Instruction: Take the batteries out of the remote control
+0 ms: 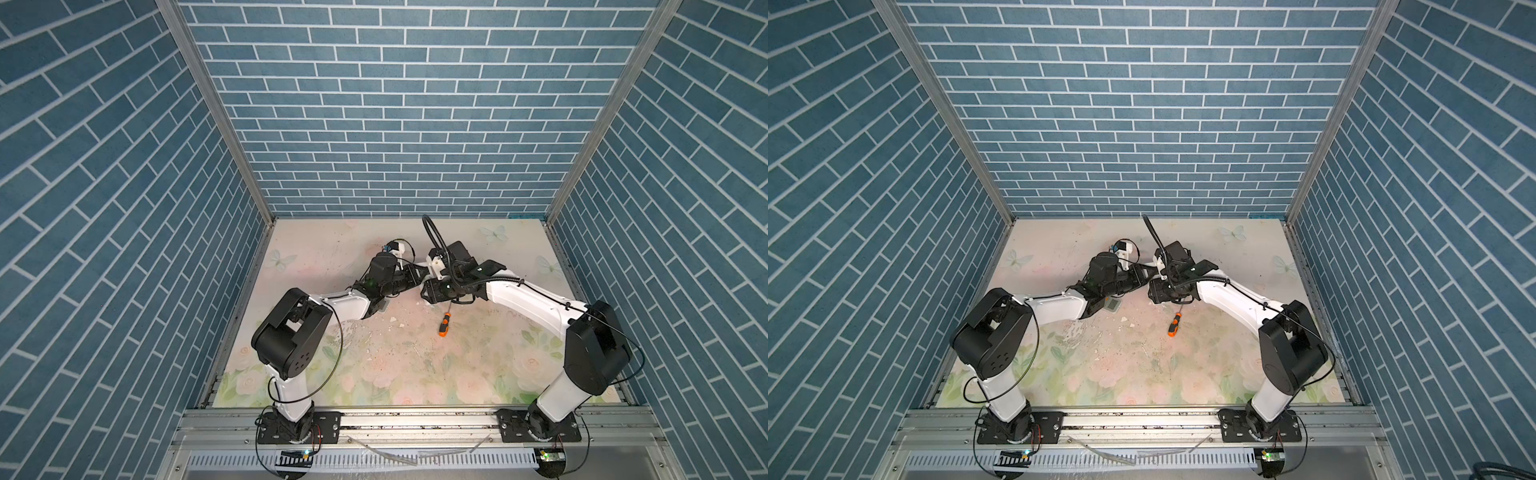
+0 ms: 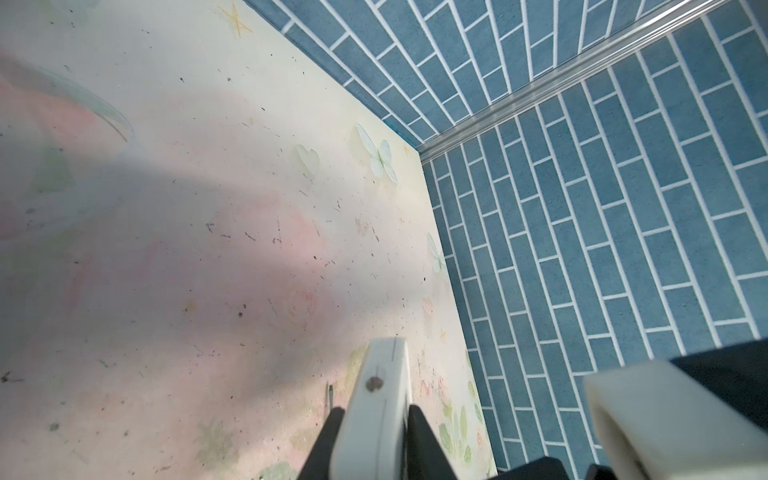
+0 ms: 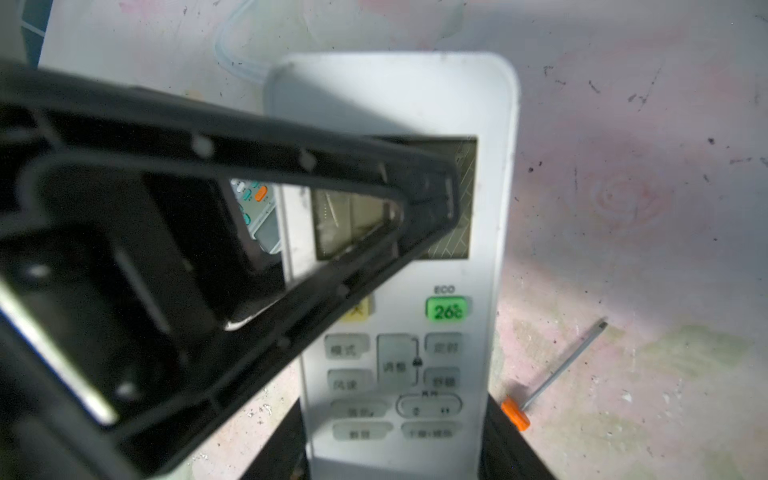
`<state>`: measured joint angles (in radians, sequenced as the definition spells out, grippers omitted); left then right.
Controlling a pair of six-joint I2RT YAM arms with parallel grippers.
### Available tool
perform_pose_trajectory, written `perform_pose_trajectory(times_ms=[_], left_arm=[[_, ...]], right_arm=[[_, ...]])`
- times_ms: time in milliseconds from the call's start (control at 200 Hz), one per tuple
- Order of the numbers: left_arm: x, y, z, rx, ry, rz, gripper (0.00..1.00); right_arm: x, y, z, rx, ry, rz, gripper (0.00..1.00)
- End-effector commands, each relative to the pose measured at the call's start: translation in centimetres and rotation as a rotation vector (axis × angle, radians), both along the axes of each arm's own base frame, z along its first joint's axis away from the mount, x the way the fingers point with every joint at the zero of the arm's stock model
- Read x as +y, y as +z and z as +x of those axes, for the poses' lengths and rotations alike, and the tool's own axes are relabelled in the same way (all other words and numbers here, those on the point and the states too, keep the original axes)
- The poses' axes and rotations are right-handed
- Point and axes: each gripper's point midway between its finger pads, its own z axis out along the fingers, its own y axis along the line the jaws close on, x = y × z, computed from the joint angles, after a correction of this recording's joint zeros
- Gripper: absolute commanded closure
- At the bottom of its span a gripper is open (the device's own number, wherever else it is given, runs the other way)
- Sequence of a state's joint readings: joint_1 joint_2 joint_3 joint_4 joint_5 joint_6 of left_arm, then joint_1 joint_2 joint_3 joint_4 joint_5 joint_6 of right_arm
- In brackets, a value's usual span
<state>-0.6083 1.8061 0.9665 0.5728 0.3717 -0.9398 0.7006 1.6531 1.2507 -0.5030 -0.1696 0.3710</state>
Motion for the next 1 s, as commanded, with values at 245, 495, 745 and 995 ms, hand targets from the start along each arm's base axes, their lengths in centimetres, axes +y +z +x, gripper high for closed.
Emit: perform_pose_trajectory(times_ms=[245, 495, 745, 995], left_arm=[[-0.3, 0.2, 0.4, -0.018, 0.008, -0.061, 1.00], [0.9, 1.9, 1.6, -0.044, 0.026, -0.120, 1.00], [2.6, 6.2, 3.3, -0.097, 0.005, -0.259, 1.00], [4.9, 9.0, 4.0, -0.127, 0.034, -0.432, 1.00]], right_arm=[[1.6, 2.5, 1.0, -0.058, 0.013, 0.060, 0.86], [1.6, 3.6, 1.4, -0.095, -0.026, 0.094, 0.47], [2.1, 6.7, 2.0, -0.169, -0.076, 0.227, 0.25], [1.5, 8.3, 3.3, -0.158, -0.182, 0.396, 0.32]])
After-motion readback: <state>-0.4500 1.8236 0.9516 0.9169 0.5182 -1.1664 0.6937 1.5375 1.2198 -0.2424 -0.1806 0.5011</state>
